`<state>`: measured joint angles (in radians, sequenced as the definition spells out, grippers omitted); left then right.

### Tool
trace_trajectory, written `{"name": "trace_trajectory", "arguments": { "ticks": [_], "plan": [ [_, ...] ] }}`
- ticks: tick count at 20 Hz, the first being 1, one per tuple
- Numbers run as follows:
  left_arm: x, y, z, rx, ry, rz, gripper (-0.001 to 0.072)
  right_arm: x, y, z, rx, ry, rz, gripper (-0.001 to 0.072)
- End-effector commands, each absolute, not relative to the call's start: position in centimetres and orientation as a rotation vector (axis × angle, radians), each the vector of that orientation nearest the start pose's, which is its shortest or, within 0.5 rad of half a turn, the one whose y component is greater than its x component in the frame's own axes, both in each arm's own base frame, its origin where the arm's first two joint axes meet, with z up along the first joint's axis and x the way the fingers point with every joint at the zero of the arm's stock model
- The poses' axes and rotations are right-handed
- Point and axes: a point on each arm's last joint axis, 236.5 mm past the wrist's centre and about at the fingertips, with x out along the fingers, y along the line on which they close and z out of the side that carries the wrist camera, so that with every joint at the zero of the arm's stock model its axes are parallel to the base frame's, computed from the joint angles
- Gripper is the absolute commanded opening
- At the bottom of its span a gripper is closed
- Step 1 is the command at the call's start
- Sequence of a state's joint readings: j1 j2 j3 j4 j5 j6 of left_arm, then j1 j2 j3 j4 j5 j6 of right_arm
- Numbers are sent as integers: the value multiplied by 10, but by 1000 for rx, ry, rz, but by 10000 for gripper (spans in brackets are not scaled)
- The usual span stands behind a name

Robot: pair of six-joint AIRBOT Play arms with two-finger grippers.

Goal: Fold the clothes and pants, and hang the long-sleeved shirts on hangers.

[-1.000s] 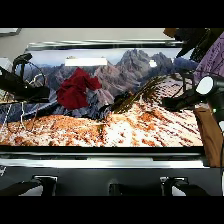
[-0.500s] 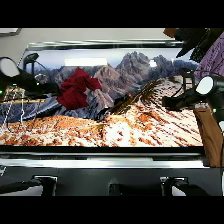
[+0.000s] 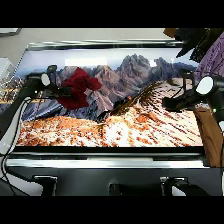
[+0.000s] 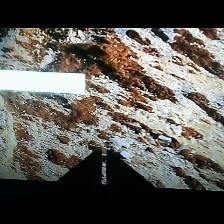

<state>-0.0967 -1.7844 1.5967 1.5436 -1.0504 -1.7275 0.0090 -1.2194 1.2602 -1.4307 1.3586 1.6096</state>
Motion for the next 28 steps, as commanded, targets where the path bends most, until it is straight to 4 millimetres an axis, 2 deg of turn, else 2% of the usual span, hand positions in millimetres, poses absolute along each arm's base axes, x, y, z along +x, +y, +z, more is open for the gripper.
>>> {"name": "trace_trajectory", "arguments": {
  "ticks": [1,2,3,4,6,8,10,13,17,20,22,23,24,25,26,27,28],
  "plan": [
    [524,-58,-83,-109,1236,-1,708,358,36,55,168,1322,61,77],
    [520,-62,-85,-118,1252,-10,549,358,36,55,174,1321,57,78],
    [515,-67,-85,-119,1276,-34,166,357,36,55,174,1325,56,79],
    [507,-77,-83,-132,1312,-80,15,356,36,55,189,1330,45,86],
    [491,-103,-73,-201,1380,-176,15,353,36,54,231,1345,9,97],
    [476,-141,-52,-271,1425,-290,14,344,34,52,246,1385,-16,98],
    [460,-188,-27,-278,1422,-400,14,329,28,50,225,1442,-41,98],
    [416,-279,1,-234,1422,-579,14,301,6,57,145,1517,-120,98],
    [343,-392,-7,-194,1460,-686,14,270,-30,87,44,1495,-253,98],
    [315,-456,-22,-238,1417,-709,14,255,-42,112,27,1421,-296,98],
    [306,-481,-35,-249,1391,-724,14,249,-42,125,34,1373,-294,97],
    [303,-486,-39,-246,1388,-729,18,247,-42,130,37,1349,-293,96],
    [302,-487,-41,-244,1392,-729,66,248,-42,134,38,1324,-289,95],
    [303,-484,-37,-246,1390,-729,211,250,-42,138,40,1294,-285,95],
    [307,-479,-29,-250,1387,-726,395,254,-42,141,42,1267,-279,95],
    [312,-470,-20,-255,1388,-720,499,261,-38,142,51,1240,-260,95],
    [319,-457,-6,-246,1379,-726,539,269,-32,144,78,1209,-243,95]
  ]
}}
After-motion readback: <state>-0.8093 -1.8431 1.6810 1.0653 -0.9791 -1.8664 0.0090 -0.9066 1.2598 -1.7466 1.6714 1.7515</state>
